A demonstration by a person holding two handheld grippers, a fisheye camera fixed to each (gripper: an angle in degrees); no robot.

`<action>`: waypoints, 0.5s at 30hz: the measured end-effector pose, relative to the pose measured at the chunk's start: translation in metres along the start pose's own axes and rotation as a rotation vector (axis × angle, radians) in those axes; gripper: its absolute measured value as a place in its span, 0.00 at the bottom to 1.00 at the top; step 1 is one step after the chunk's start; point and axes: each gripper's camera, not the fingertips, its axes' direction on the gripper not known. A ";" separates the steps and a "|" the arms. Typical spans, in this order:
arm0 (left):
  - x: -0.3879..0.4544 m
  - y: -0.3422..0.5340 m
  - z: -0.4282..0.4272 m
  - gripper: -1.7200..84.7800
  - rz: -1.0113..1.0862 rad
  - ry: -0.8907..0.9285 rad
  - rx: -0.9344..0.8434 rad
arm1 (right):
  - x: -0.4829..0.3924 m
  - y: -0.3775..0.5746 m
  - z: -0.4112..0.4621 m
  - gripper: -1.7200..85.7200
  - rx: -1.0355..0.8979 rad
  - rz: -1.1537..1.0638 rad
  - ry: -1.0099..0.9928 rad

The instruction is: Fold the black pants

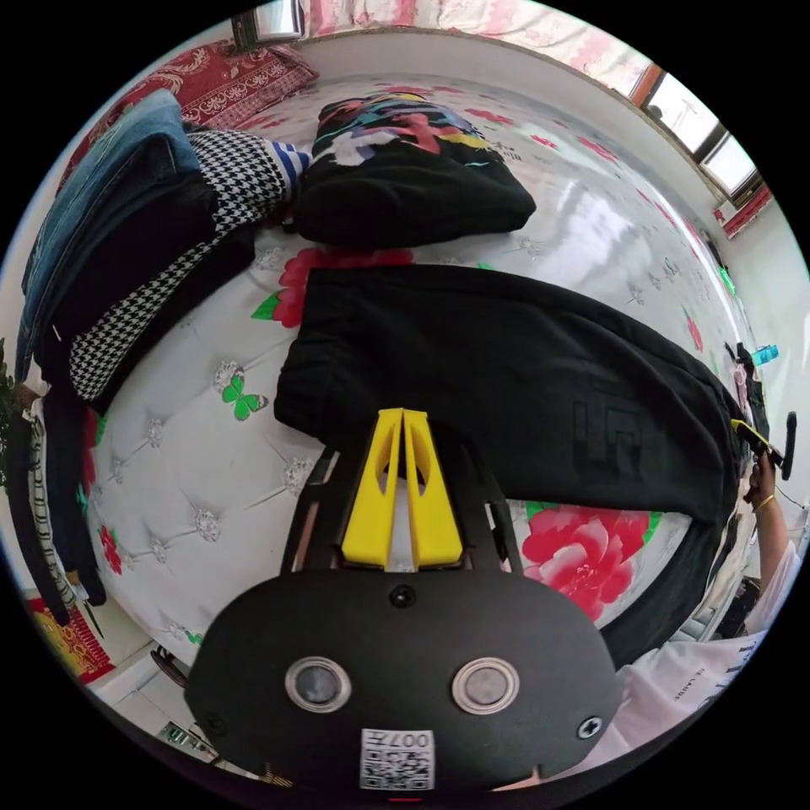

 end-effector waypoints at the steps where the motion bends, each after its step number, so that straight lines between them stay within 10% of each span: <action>1: 0.001 -0.001 0.003 0.01 -0.011 0.001 -0.011 | 0.006 -0.010 0.016 0.02 -0.050 0.015 0.030; 15: 0.030 0.022 0.025 0.01 -0.100 -0.069 0.020 | 0.044 -0.027 -0.028 0.02 0.126 0.009 -0.052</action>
